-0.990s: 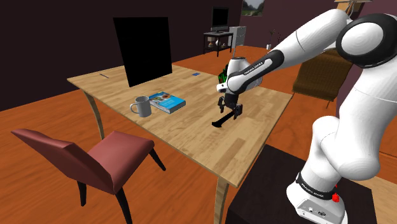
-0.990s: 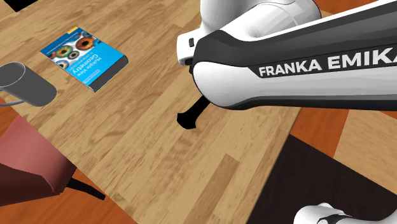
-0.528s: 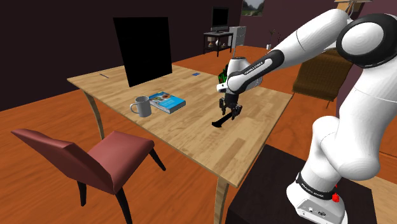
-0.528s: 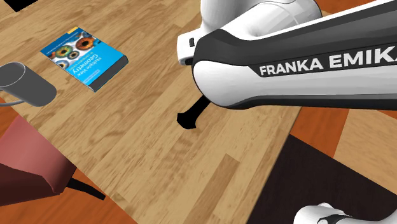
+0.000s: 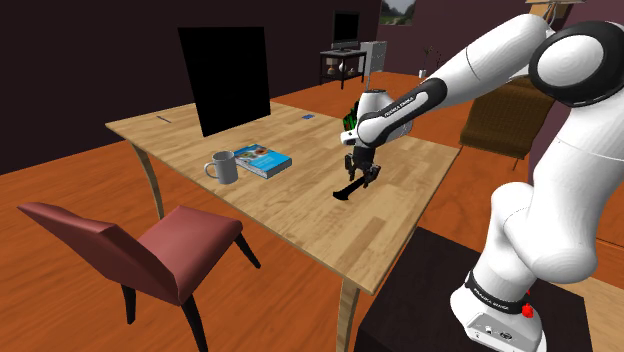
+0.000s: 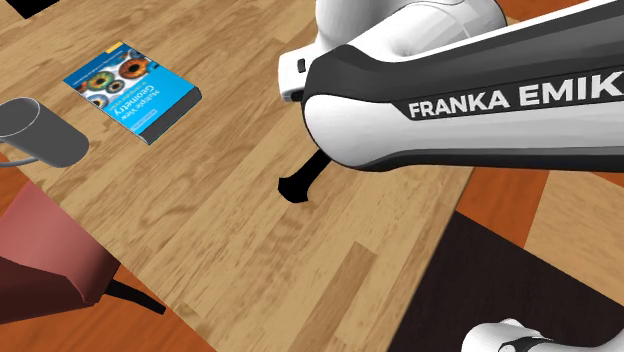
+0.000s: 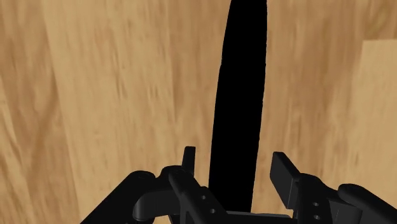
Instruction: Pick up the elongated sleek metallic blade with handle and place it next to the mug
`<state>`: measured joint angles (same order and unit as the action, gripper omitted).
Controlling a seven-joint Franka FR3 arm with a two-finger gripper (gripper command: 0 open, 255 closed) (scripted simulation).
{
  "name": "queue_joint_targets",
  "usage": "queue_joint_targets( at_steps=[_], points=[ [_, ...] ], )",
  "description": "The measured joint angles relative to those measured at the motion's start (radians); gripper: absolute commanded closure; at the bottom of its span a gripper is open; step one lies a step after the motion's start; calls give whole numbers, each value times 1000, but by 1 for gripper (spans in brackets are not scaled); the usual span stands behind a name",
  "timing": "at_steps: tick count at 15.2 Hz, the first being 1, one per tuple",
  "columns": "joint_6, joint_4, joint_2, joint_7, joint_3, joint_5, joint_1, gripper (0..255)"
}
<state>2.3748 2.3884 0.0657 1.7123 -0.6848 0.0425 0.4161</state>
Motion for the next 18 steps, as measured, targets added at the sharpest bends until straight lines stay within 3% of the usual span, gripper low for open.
queue_joint_targets(
  at_steps=[18],
  points=[
    [-237, -111, 152, -79, 41, 102, -14, 255]
  ],
)
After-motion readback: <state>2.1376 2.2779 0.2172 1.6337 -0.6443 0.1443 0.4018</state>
